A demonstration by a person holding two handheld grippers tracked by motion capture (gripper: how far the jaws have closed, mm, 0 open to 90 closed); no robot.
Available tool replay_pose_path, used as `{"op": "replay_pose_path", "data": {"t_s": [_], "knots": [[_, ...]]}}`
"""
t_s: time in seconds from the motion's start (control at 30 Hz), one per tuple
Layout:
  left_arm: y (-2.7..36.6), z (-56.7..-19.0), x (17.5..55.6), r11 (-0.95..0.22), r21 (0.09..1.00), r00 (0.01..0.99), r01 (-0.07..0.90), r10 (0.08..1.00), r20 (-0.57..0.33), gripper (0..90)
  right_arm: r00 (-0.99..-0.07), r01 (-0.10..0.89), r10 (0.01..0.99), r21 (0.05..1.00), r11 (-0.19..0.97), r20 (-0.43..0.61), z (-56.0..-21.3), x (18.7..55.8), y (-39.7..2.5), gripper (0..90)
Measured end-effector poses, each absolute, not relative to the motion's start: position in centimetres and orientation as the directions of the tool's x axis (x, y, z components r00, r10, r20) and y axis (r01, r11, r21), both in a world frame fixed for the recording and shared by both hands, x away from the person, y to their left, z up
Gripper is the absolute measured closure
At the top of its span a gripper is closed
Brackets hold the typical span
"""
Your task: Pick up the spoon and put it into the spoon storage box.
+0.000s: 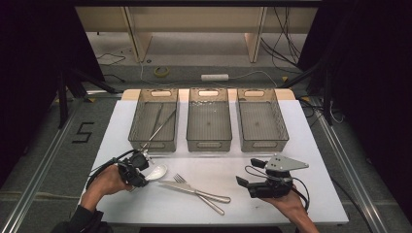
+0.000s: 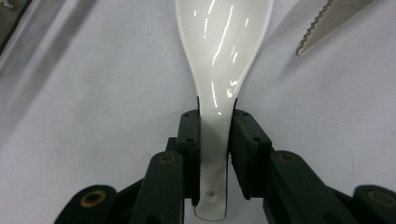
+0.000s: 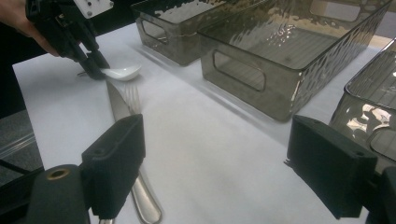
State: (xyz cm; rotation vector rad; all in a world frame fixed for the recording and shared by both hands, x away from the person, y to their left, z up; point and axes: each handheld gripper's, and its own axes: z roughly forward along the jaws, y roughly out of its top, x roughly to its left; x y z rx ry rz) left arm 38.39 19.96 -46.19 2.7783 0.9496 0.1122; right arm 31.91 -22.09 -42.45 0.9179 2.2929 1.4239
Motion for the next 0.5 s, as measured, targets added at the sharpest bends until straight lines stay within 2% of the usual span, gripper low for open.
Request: {"op": "replay_pose_path", "data": {"t_s": [0.13,0.5], "knots": [[19.98,-46.17,38.41,-0.766,0.217,0.784,0.605,0.62,0.003,74.6,-0.756,0.363,0.65,0.878,0.312,0.081,-42.44,31.88,-22.07,20.2],[20.9,-45.25,38.88,-0.67,0.309,0.72,0.675,0.689,-0.08,75.4,-0.755,0.362,0.651,0.879,0.311,0.081,-42.43,31.89,-22.11,20.4]]}}
